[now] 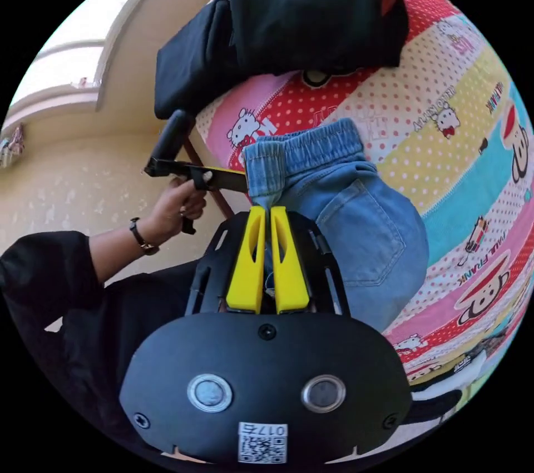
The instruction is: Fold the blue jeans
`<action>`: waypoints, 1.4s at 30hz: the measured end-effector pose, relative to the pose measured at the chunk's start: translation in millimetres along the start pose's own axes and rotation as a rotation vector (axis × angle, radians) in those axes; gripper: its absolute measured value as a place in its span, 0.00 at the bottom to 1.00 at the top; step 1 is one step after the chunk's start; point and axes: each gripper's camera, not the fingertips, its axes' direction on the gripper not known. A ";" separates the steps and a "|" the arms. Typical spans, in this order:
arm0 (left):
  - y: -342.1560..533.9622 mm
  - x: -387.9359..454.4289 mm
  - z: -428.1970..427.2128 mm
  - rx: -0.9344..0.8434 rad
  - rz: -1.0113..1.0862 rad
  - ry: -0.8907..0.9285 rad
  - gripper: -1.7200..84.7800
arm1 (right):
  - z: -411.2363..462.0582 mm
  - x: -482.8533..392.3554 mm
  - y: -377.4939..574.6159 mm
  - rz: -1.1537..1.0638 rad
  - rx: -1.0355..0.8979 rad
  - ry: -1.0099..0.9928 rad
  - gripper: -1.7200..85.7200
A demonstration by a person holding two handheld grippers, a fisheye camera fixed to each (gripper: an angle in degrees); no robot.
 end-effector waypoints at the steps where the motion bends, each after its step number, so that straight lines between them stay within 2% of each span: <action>1: 5.5 8.1 4.6 0.034 -0.006 -0.033 0.09 | -27.2 -1.9 14.3 0.026 0.054 -0.002 0.04; 6: 33.7 74.6 5.4 0.074 0.218 0.115 0.04 | -157.2 -27.9 93.7 0.095 0.310 0.065 0.04; 10: 78.0 173.6 -6.3 0.015 0.537 0.169 0.03 | -294.6 -74.3 206.1 0.169 0.645 0.138 0.04; 14: 155.7 284.2 -27.8 0.022 0.884 0.175 0.02 | -393.5 -136.9 317.0 0.143 0.893 0.217 0.03; 22: 320.2 432.1 -56.3 0.148 1.461 0.320 0.01 | -531.6 -311.3 535.9 -0.297 1.393 0.277 0.03; 27: 401.5 474.5 -84.5 0.341 1.733 0.415 0.01 | -599.1 -376.2 619.9 -0.652 1.561 0.251 0.04; 29: 432.1 493.1 -86.2 0.400 1.837 0.428 0.01 | -623.5 -392.1 641.1 -0.724 1.603 0.252 0.04; 32: 452.6 516.6 -78.1 0.454 1.909 0.437 0.01 | -667.6 -409.7 664.3 -0.770 1.668 0.234 0.04; 36: 433.9 542.4 -65.5 0.548 1.852 0.396 0.01 | -734.8 -408.7 661.9 -0.708 1.705 0.219 0.04; 39: 369.0 566.3 -51.9 0.587 1.744 0.367 0.01 | -789.7 -383.7 624.4 -0.599 1.680 0.285 0.04; 42: 257.2 617.6 -30.8 0.588 1.583 0.140 0.02 | -872.9 -333.3 525.6 -0.405 1.540 0.397 0.04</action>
